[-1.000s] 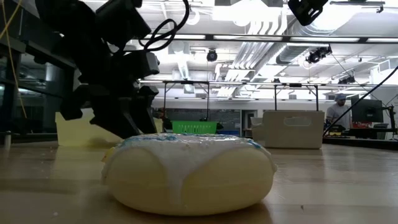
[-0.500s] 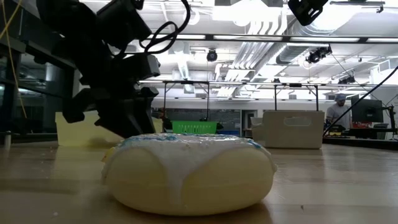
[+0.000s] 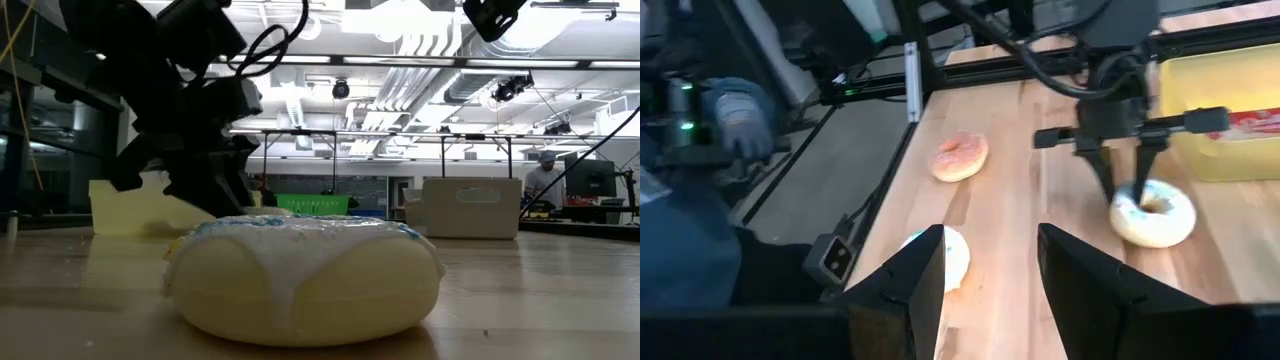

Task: Pick & Place Food Item
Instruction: Put the top white donut into the gray bin

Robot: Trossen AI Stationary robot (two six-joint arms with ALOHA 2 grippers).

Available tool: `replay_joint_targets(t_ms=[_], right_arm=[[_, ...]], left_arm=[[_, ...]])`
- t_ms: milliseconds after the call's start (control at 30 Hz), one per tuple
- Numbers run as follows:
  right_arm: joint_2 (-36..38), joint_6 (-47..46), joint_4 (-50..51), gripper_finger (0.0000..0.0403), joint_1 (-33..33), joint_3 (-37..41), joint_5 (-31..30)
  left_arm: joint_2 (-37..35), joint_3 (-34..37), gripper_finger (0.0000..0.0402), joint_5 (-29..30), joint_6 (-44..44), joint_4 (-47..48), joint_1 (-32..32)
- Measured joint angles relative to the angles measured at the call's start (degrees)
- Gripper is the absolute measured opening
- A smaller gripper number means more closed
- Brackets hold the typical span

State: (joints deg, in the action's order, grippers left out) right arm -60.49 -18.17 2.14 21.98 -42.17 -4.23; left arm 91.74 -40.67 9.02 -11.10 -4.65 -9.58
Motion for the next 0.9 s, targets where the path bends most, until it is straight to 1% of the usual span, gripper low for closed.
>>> replay_joint_targets(t_ms=[200, 333, 433, 600, 667, 767, 900], right_arm=[[0.0, -1.9, -0.7, 0.0148, 0.0, 0.0, -4.9], [0.0, -6.1, -0.7, 0.0148, 0.0, 0.0, -8.7], [0.0, -11.0, -0.7, 0.0148, 0.0, 0.0, -10.8], [0.0, -18.9, -0.6, 0.0148, -0.3, 0.0, -12.4], [0.0, -21.7, -0.6, 0.0148, -1.3, 0.0, -11.8], [-0.6, -25.3, 0.1, 0.0148, -3.6, 0.0, -8.7], [-4.2, -27.9, -0.7, 0.0153, -7.2, 0.0, -0.9]], left_arm=[[0.0, -3.2, 0.0097, 0.6, -4.0, -0.1, 0.0], [0.0, -6.0, 0.0097, 2.8, -8.1, 0.1, -0.2], [0.0, -8.3, 0.0097, 6.5, -12.4, 0.3, -1.0], [0.0, -11.6, 0.0097, 16.3, -21.3, 0.4, -3.9], [0.0, -12.5, 0.0097, 19.3, -23.9, 0.3, -5.1], [0.0, -13.6, 0.0097, 21.1, -26.3, 0.3, -6.8], [0.0, -14.2, 0.0097, 23.2, -28.3, -0.3, -9.1]])
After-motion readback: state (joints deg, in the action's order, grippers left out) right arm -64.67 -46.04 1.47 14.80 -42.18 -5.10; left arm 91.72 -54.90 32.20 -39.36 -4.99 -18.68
